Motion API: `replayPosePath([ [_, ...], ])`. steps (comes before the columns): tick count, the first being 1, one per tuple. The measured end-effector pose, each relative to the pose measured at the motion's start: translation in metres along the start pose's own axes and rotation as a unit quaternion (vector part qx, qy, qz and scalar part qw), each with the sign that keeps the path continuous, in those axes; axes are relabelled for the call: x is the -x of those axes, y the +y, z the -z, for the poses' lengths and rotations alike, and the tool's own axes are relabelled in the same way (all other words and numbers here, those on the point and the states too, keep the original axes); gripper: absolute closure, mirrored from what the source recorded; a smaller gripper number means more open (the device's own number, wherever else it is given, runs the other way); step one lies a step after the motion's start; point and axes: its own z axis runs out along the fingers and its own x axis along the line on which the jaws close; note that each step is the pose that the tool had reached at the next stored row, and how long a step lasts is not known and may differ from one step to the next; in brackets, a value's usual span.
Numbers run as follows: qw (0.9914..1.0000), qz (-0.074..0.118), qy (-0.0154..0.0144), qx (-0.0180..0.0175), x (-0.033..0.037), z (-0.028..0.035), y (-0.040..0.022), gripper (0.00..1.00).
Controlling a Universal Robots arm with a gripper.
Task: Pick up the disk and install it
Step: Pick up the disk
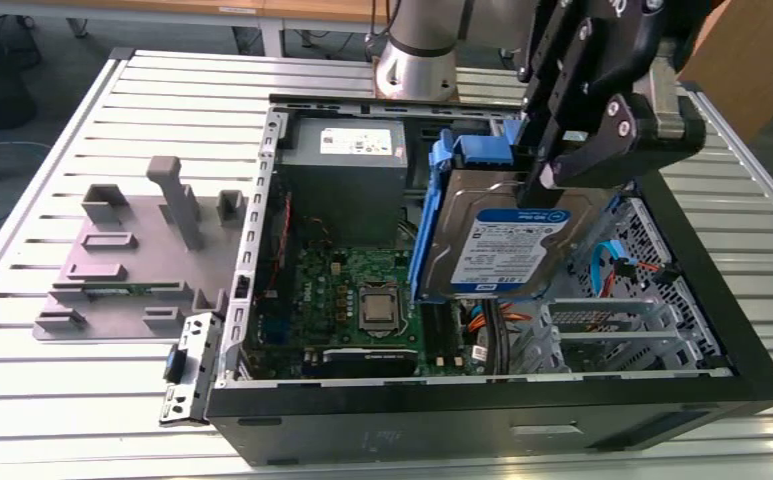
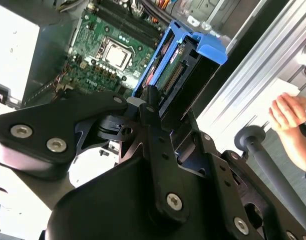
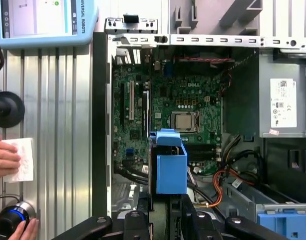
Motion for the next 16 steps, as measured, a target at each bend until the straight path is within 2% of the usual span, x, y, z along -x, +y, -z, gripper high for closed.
replayPosePath([
  [8,1.00000,0.000,0.0000,0.0022,0.0004,0.0003,-0.0252,0.65],
  [16,0.99998,0.000,0.0001,0.0061,0.0007,0.0005,-0.0493,0.65],
])
